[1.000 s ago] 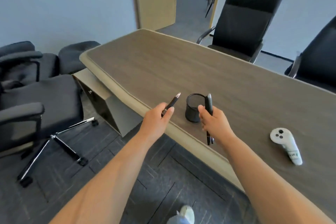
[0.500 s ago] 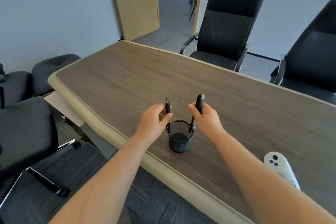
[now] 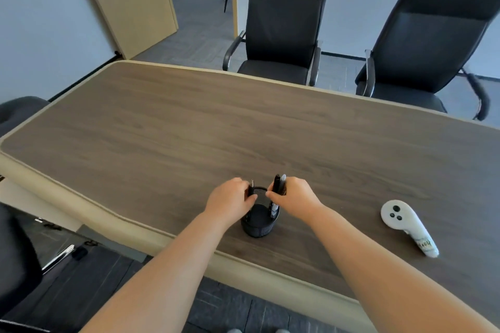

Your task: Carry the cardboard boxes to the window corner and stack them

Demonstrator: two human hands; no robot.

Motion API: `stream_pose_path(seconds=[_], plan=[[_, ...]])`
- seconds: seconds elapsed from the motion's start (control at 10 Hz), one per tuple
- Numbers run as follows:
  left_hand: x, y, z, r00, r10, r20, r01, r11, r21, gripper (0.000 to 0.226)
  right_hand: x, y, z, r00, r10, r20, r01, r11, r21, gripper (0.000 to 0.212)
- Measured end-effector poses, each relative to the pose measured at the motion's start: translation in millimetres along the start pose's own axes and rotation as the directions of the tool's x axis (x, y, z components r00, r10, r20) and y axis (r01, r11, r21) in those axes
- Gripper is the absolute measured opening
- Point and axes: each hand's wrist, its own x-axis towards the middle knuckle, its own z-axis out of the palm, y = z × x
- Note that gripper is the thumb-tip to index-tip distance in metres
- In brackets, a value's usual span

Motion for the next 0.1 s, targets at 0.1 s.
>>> stream_pose_path(seconds=[0.1], plan=[[5.1, -10.9, 1.3, 0.998, -0.056, -0.033, 0.054, 0.997, -0.045, 0.04, 1.0, -1.3, 1.7, 1.0, 0.011, -0.012, -0.012, 0.999, -0.042, 0.042]])
